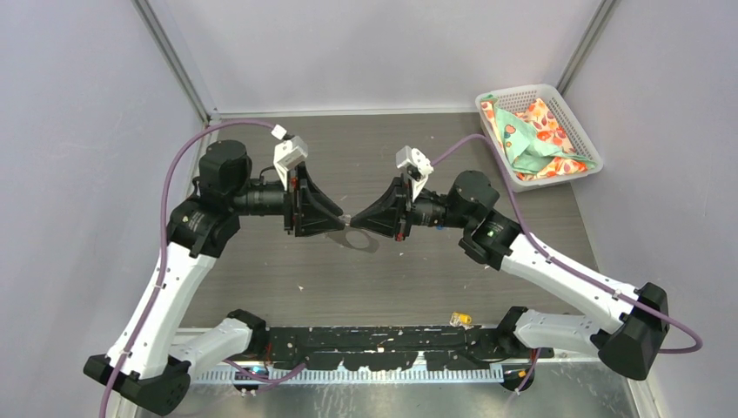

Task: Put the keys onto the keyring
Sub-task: Adjust the keyring, then pick up the key from the center of the board.

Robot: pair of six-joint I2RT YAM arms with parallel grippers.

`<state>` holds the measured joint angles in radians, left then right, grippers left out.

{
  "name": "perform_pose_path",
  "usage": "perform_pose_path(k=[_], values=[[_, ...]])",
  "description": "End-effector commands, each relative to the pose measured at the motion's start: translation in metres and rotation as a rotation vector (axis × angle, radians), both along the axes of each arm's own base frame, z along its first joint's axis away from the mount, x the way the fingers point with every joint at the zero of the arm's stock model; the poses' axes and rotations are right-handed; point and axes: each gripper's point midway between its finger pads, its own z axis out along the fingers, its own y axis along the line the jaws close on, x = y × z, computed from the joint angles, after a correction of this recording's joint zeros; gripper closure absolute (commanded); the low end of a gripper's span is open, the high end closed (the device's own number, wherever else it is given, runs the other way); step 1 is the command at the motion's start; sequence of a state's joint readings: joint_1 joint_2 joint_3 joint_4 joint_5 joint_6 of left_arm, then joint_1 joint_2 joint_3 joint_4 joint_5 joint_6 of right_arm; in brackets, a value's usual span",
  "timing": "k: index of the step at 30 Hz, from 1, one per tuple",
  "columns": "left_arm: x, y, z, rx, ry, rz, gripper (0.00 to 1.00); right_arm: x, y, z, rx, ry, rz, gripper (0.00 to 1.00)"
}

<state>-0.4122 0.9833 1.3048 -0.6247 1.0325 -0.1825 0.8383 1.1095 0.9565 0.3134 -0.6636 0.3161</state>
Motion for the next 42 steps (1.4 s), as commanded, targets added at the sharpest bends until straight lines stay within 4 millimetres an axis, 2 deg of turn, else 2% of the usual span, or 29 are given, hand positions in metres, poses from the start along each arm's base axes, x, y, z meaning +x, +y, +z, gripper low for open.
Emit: perform_pose_path(k=[1,5,13,17,18,20,23,24,25,26,28,31,34,35,37,39,42], values=[[-0.001,0.001,-0.011,0.029,-0.015,-0.011,0.57,0.0,0.001,0.031,0.063,-0.071,0.005,0.99],[0.005,0.0,-0.017,0.046,-0.03,0.011,0.58,0.0,0.004,0.03,0.057,-0.061,0.019,0.99],[0.011,0.0,-0.024,0.068,-0.075,0.039,0.99,0.002,0.008,0.032,0.051,-0.06,0.03,0.99],[0.014,0.003,-0.029,0.085,-0.123,0.06,1.0,0.002,0.008,0.02,0.008,-0.021,0.029,0.99],[0.013,0.004,-0.03,0.086,-0.138,0.056,1.0,0.004,0.007,0.017,-0.006,-0.005,0.009,0.96],[0.011,0.006,-0.033,0.089,-0.193,0.042,1.0,0.01,-0.001,0.009,-0.037,0.035,-0.063,0.82],[0.007,0.008,-0.039,0.086,-0.256,0.023,1.0,0.015,-0.024,-0.01,-0.12,0.094,-0.19,0.65],[0.006,0.008,-0.043,0.089,-0.264,0.019,1.0,0.016,-0.035,-0.022,-0.169,0.136,-0.239,0.54],[0.006,0.009,-0.047,0.095,-0.268,0.019,1.0,0.016,-0.046,-0.032,-0.208,0.181,-0.289,0.19],[0.006,0.01,-0.052,0.101,-0.263,0.021,1.0,0.014,-0.056,-0.041,-0.241,0.236,-0.331,0.03],[0.005,0.011,-0.061,0.111,-0.256,0.023,1.0,0.013,-0.08,-0.062,-0.3,0.372,-0.451,0.0],[0.007,0.011,-0.074,0.106,-0.24,0.046,1.0,0.011,-0.121,-0.108,-0.392,0.557,-0.655,0.0],[0.009,0.011,-0.085,0.105,-0.239,0.059,1.0,-0.006,-0.153,-0.163,-0.478,0.766,-0.793,0.0],[0.009,0.011,-0.088,0.109,-0.235,0.061,1.0,-0.016,-0.17,-0.186,-0.551,0.841,-0.854,0.0],[0.009,0.012,-0.091,0.112,-0.228,0.062,1.0,-0.034,-0.198,-0.214,-0.636,0.964,-0.971,0.0],[0.009,0.012,-0.09,0.109,-0.233,0.06,1.0,-0.049,-0.224,-0.231,-0.676,1.065,-1.082,0.0],[0.009,0.012,-0.088,0.107,-0.236,0.062,1.0,-0.068,-0.236,-0.243,-0.688,1.179,-1.128,0.0]])
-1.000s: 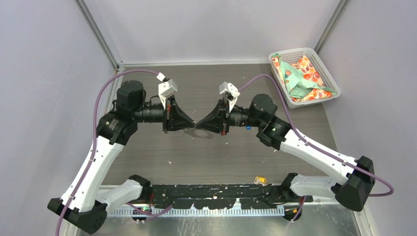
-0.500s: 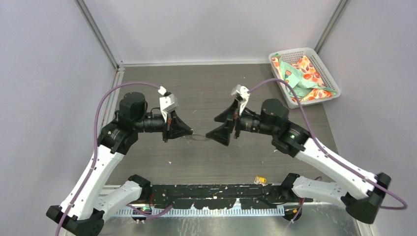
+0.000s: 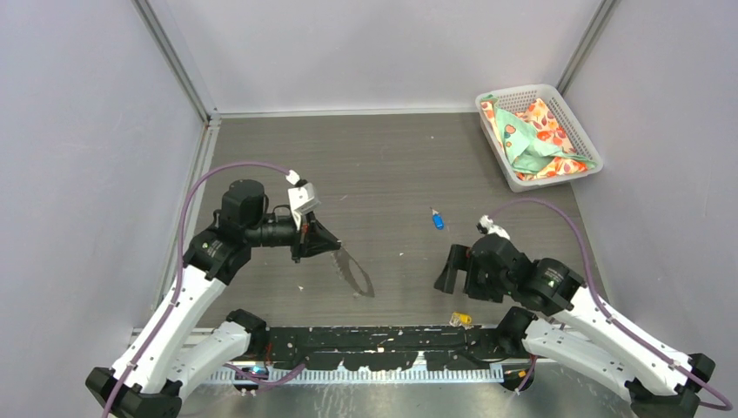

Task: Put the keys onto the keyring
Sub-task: Pick up the key from the center of the board.

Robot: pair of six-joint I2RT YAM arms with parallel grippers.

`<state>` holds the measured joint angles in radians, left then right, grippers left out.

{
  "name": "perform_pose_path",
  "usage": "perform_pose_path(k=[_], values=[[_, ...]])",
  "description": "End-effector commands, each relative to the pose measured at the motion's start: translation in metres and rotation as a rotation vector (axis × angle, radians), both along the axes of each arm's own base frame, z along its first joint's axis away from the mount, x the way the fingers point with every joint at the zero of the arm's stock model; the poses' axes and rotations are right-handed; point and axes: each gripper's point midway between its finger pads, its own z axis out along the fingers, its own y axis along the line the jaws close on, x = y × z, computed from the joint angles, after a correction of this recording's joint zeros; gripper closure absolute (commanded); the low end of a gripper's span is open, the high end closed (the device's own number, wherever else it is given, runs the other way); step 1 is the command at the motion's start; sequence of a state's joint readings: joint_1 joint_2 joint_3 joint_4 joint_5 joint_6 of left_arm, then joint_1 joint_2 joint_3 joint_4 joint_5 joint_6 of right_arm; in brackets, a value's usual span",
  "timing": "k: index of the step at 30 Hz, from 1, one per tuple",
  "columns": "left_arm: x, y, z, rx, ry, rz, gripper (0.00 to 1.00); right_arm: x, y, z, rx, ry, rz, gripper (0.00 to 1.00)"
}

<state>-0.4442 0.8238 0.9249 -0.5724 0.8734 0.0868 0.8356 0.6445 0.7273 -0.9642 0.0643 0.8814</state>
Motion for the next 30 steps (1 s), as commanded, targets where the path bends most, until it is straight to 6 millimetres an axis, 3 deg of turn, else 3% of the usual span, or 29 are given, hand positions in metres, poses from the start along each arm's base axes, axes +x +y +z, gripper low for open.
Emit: perform_pose_path(k=[1,5,9,18,24,30], values=[[0.004,-0.003,0.025,-0.055,-0.104,-0.005,1.0,-0.03,-0.044,-0.024,-0.082,0.186,-0.253,0.0],[0.004,-0.004,0.028,-0.065,-0.099,0.0,1.0,-0.045,-0.043,-0.04,-0.138,0.286,-0.212,0.0],[0.005,-0.004,0.032,-0.081,-0.097,0.014,1.0,-0.044,-0.03,-0.057,-0.156,0.333,-0.164,0.18],[0.006,-0.004,0.039,-0.089,-0.111,0.022,1.0,-0.023,-0.008,-0.098,-0.194,0.33,-0.118,0.46],[0.004,-0.003,0.045,-0.098,-0.112,0.02,1.0,-0.021,-0.01,-0.116,-0.193,0.324,-0.15,0.5],[0.003,-0.004,0.05,-0.109,-0.118,0.019,1.0,-0.032,-0.02,-0.125,-0.212,0.359,-0.171,0.51]])
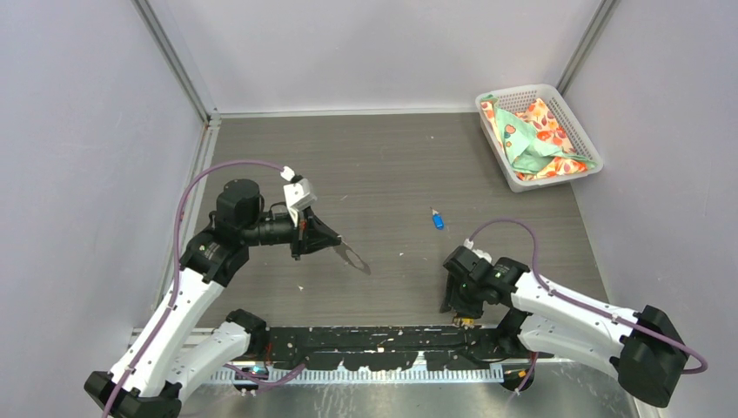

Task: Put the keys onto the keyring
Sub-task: Pick up the key from the center of the board.

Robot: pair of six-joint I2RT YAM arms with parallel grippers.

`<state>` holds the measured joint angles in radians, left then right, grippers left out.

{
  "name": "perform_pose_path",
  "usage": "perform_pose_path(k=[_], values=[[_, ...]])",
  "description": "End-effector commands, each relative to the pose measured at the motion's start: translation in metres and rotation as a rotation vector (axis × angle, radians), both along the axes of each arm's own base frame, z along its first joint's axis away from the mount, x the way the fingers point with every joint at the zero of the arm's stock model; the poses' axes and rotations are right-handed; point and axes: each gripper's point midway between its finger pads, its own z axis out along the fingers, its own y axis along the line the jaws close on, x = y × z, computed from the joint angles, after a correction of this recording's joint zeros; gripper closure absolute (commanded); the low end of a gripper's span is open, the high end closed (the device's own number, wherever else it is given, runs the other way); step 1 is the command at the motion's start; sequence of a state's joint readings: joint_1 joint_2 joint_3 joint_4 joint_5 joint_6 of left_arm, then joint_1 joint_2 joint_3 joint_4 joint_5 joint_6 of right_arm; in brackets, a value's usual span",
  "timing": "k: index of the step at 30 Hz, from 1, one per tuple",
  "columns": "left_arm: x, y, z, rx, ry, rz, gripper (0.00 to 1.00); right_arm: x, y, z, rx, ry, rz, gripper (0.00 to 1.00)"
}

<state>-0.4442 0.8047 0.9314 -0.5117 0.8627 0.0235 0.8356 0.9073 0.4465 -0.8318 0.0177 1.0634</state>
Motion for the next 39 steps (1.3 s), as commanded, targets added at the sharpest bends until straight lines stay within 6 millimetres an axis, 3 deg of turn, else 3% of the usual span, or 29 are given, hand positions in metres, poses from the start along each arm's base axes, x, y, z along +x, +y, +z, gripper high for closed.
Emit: perform_pose_path(k=[1,7,13,20,27,39], values=[[0.0,-0.002,0.034,-0.061,-0.098,-0.005,1.0,-0.001,-0.004,-0.004,-0.008,-0.002,-0.03,0.51],[0.001,-0.001,0.032,-0.059,-0.099,0.002,1.0,0.011,0.009,0.025,0.028,-0.049,0.013,0.44],[0.001,-0.002,0.032,-0.068,-0.076,0.01,1.0,0.011,-0.002,0.045,-0.01,-0.072,0.007,0.44],[0.0,-0.001,0.032,-0.07,-0.078,0.011,1.0,-0.012,-0.019,0.025,-0.023,0.002,-0.068,0.47],[-0.001,-0.001,0.034,-0.074,-0.075,0.01,1.0,-0.02,-0.02,0.013,-0.022,0.039,-0.073,0.48],[-0.003,0.0,0.034,-0.07,-0.07,0.013,1.0,-0.004,-0.015,-0.001,-0.014,-0.025,-0.094,0.59]])
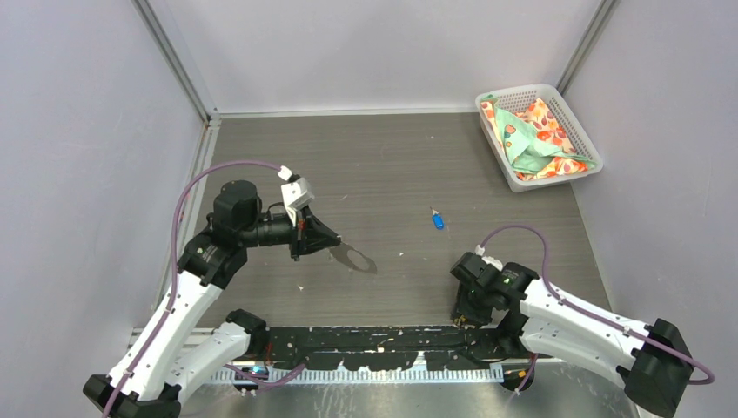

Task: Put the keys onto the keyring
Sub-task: Pick up the key from the center of the board.

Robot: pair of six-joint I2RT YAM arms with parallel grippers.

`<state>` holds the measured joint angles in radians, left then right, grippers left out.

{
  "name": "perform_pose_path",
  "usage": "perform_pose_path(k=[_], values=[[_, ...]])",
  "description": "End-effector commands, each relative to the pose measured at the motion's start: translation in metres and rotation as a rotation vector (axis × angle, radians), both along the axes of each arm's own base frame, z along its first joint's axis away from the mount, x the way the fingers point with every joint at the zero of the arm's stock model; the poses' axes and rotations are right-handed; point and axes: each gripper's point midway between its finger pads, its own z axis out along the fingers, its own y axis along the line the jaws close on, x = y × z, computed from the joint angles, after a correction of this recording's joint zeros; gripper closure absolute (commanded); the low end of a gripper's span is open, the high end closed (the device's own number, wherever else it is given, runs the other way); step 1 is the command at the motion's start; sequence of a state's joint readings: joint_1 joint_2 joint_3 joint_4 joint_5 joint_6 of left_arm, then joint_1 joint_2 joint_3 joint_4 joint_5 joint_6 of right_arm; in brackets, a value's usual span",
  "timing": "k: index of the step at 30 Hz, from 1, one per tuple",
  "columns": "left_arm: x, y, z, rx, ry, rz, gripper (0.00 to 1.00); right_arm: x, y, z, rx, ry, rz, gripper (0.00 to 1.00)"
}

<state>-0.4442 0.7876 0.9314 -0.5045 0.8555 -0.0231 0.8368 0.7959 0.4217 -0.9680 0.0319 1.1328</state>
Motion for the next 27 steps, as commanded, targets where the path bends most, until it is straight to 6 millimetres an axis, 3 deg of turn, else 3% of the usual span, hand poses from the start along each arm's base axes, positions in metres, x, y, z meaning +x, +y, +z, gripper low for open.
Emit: perform_pose_path(k=[1,11,17,22,24,27], values=[[-0.001,-0.001,0.029,-0.05,-0.09,-0.005,1.0,0.015,0.007,-0.002,0.015,-0.063,-0.024,0.61],[-0.005,0.001,0.027,-0.046,-0.086,-0.008,1.0,0.02,0.003,0.0,0.017,-0.105,-0.048,0.86],[-0.008,0.001,0.029,-0.054,-0.076,-0.014,1.0,0.025,0.006,0.006,0.012,-0.118,-0.027,0.79],[-0.009,0.001,0.029,-0.055,-0.078,-0.013,1.0,0.032,0.008,0.013,-0.009,-0.138,0.01,0.87],[-0.01,0.002,0.028,-0.054,-0.075,-0.014,1.0,0.033,0.012,0.014,0.006,-0.142,0.017,0.97],[-0.011,0.002,0.026,-0.051,-0.073,-0.017,1.0,0.039,0.024,0.023,0.07,-0.183,0.046,0.99]])
